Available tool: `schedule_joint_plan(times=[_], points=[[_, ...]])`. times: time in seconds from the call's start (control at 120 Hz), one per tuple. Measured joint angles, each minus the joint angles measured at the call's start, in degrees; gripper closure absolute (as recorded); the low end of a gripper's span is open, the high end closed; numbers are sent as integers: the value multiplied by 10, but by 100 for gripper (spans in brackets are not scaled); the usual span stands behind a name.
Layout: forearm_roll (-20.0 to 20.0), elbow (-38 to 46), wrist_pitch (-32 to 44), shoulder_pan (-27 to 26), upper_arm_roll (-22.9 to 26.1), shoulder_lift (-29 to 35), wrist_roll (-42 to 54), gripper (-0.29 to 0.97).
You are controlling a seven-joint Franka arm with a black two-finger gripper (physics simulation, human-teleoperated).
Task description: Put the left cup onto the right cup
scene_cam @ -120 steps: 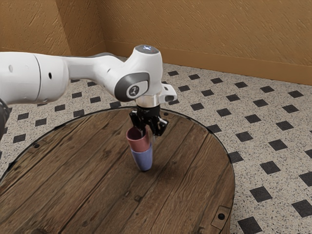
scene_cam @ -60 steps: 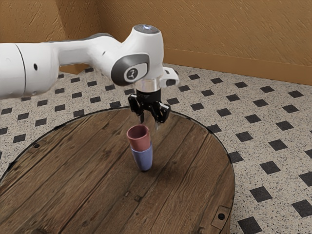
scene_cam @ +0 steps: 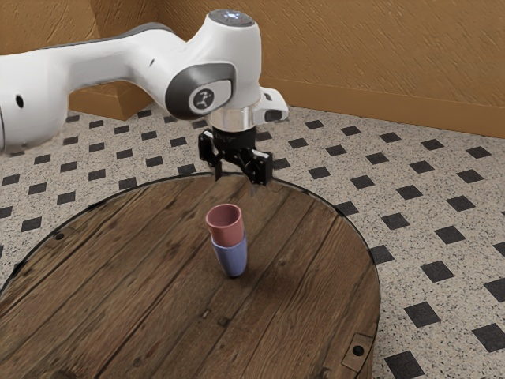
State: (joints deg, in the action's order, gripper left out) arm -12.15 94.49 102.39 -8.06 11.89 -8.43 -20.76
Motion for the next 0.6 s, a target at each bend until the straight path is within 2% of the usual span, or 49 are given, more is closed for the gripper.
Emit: schedule_joint_plan(times=[0.333,0.6], points=[[82,10,-30,-63,-118,18,73,2],[117,8,-38,-68,-141,18,128,0]])
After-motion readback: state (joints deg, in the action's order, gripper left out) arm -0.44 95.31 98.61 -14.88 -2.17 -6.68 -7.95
